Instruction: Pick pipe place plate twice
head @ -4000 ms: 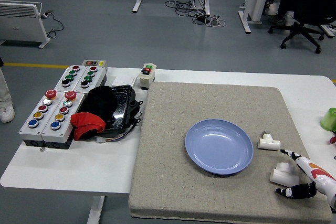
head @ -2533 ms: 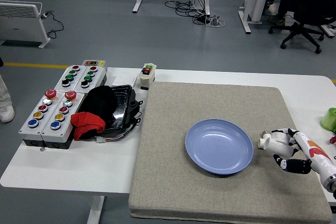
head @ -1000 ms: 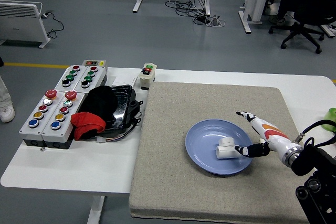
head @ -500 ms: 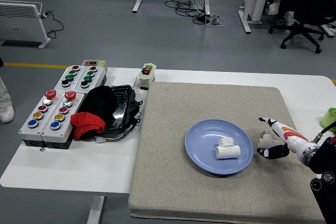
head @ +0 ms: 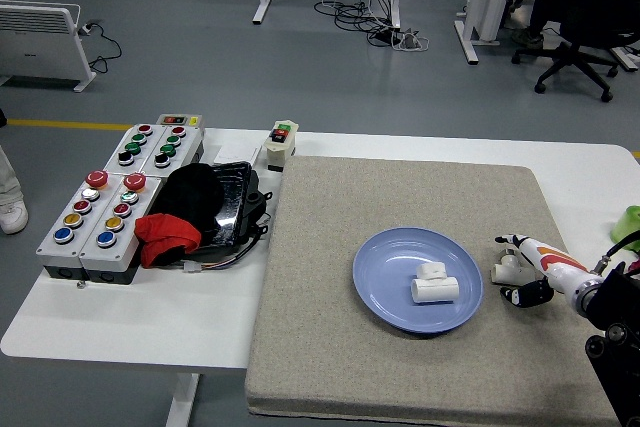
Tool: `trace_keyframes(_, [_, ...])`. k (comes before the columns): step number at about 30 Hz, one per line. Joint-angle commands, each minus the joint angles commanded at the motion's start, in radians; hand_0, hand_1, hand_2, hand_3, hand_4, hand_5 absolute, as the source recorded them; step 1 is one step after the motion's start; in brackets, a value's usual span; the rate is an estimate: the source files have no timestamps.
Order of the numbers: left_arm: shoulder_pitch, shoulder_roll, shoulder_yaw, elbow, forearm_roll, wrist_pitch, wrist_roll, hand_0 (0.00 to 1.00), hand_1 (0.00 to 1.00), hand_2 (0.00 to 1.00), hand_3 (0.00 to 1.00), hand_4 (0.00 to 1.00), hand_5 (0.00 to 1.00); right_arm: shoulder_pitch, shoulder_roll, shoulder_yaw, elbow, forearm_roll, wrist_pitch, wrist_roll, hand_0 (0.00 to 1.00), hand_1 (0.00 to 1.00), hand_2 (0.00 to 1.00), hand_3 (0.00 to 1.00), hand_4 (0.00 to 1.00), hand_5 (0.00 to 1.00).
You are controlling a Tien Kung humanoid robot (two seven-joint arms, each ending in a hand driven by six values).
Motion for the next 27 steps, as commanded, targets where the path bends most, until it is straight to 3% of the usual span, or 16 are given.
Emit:
trace_keyframes(2, [0.000, 0.000, -0.007, -0.001, 0.012, 0.000, 0.004, 0.623, 0.586, 0.511, 0.590, 0.270, 0.998, 0.002, 0.001, -0.003, -0.011, 0.000, -0.009, 0.006, 0.955, 0.895, 0.972, 0.884, 0.689, 0.219])
trace_keyframes(3, [0.001, 0.001, -0.012, -0.001, 0.022, 0.000, 0.008, 0.623, 0.587, 0.514, 0.589, 0.271, 0.998, 0.005, 0.002, -0.006, -0.018, 0.000, -0.016, 0.009, 0.909, 0.858, 0.926, 0.825, 0.634, 0.172])
trace_keyframes(8, [0.003, 0.000, -0.022, -0.002, 0.036, 0.001, 0.014, 0.623, 0.587, 0.514, 0.589, 0.271, 0.998, 0.018, 0.002, -0.016, -0.037, 0.000, -0.026, 0.022, 0.909, 0.858, 0.926, 0.825, 0.634, 0.172])
trace_keyframes(9, [0.003, 0.000, -0.023, -0.002, 0.038, 0.001, 0.014, 0.621, 0.587, 0.516, 0.590, 0.272, 0.998, 0.021, 0.002, -0.018, -0.041, 0.000, -0.023, 0.024, 0.836, 0.808, 0.827, 0.762, 0.587, 0.131])
trace_keyframes(14, [0.005, 0.000, -0.025, -0.002, 0.041, 0.001, 0.016, 0.621, 0.587, 0.516, 0.590, 0.272, 0.998, 0.026, -0.003, -0.025, -0.052, 0.000, -0.022, 0.030, 0.836, 0.808, 0.827, 0.762, 0.587, 0.131])
trace_keyframes(15, [0.005, 0.000, -0.025, -0.002, 0.040, 0.001, 0.015, 0.621, 0.587, 0.516, 0.590, 0.272, 0.998, 0.026, -0.004, -0.025, -0.054, 0.000, -0.019, 0.030, 0.731, 0.726, 0.721, 0.714, 0.568, 0.133])
trace_keyframes(20, [0.006, 0.000, -0.025, -0.002, 0.042, 0.001, 0.016, 0.621, 0.587, 0.516, 0.590, 0.272, 0.998, 0.024, -0.003, -0.024, -0.058, 0.000, -0.020, 0.031, 0.731, 0.726, 0.721, 0.714, 0.568, 0.133])
trace_keyframes(21, [0.007, 0.001, -0.025, -0.002, 0.041, 0.001, 0.015, 0.621, 0.588, 0.516, 0.590, 0.271, 0.998, 0.023, -0.003, -0.023, -0.058, 0.000, -0.022, 0.031, 0.602, 0.644, 0.645, 0.693, 0.536, 0.108])
trace_keyframes(26, [0.005, 0.002, -0.022, -0.003, 0.039, -0.001, 0.014, 0.621, 0.588, 0.516, 0.590, 0.271, 0.998, 0.020, -0.003, -0.018, -0.051, 0.000, -0.035, 0.034, 0.602, 0.644, 0.645, 0.693, 0.536, 0.108])
trace_keyframes(27, [0.005, 0.002, -0.020, -0.003, 0.037, -0.001, 0.013, 0.620, 0.588, 0.517, 0.590, 0.270, 0.998, 0.019, -0.004, -0.015, -0.047, 0.000, -0.038, 0.035, 0.516, 0.597, 0.609, 0.662, 0.512, 0.095])
